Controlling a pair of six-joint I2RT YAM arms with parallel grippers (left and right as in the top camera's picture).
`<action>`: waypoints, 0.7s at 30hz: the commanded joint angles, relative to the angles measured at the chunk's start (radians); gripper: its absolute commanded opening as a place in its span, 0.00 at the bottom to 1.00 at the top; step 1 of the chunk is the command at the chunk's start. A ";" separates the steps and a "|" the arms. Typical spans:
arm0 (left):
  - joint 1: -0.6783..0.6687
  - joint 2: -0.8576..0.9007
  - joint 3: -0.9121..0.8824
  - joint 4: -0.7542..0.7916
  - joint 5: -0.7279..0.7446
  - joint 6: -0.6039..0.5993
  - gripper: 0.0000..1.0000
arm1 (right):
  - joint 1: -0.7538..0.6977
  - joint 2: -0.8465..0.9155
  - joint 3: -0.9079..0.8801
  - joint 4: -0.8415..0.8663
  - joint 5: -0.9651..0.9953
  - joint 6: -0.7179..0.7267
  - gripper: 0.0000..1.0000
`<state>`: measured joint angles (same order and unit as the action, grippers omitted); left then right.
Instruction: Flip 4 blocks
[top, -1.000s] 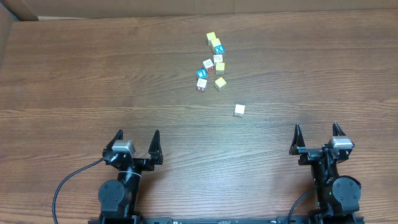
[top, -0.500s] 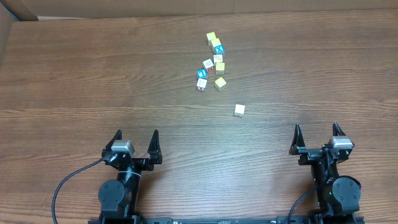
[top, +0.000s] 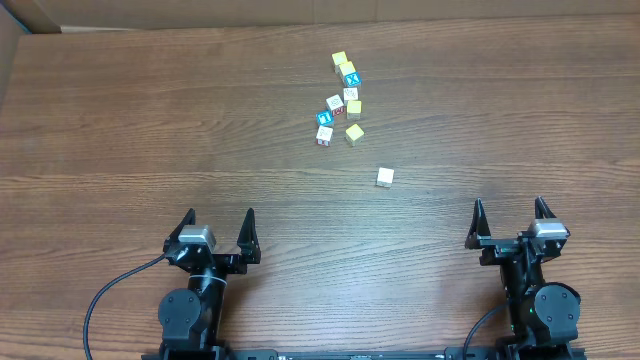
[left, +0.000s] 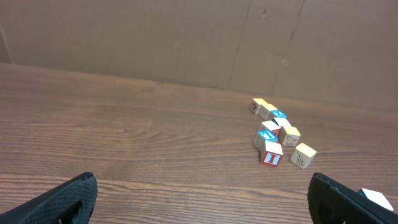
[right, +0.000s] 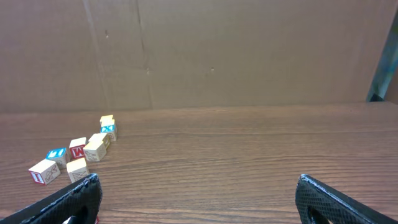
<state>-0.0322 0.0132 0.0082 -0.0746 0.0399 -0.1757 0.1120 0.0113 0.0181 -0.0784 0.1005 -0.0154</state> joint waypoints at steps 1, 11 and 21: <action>-0.001 -0.009 -0.003 0.000 -0.013 0.022 1.00 | -0.003 -0.006 -0.010 0.005 -0.005 -0.004 1.00; -0.001 -0.009 0.053 -0.034 0.058 0.022 1.00 | -0.003 -0.006 -0.010 0.005 -0.005 -0.004 1.00; -0.001 -0.006 0.207 -0.153 0.054 0.022 1.00 | -0.003 -0.006 -0.010 0.005 -0.005 -0.004 1.00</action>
<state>-0.0322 0.0132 0.1516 -0.2142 0.0788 -0.1753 0.1120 0.0113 0.0181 -0.0784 0.1009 -0.0158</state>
